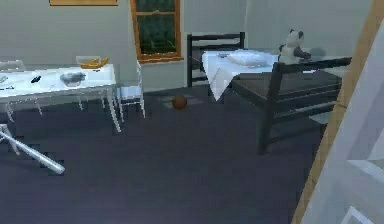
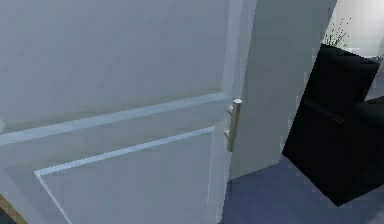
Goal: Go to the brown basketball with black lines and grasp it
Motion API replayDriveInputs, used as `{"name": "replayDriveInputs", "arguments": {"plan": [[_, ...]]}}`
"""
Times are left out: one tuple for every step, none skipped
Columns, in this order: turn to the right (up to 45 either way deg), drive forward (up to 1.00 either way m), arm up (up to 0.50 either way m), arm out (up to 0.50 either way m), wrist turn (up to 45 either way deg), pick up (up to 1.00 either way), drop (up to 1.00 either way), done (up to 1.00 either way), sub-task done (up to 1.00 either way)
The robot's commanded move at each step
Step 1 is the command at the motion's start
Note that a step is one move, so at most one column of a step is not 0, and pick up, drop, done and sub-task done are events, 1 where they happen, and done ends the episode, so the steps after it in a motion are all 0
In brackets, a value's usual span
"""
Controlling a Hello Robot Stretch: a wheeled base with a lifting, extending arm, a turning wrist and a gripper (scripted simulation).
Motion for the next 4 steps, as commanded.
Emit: {"name": "replayDriveInputs", "arguments": {"plan": [[12.0, 0.0, 0.0, 0.0, 0.0, 0.0, 0.0, 0.0, 0.0], [0.0, 0.1, 0.0, 0.0, 0.0, 0.0, 0.0, 0.0, 0.0], [-27.0, 0.0, 0.0, 0.0, 0.0, 0.0, 0.0, 0.0, 0.0], [0.0, 1.0, 0.0, 0.0, 0.0, 0.0, 0.0, 0.0, 0.0]]}}
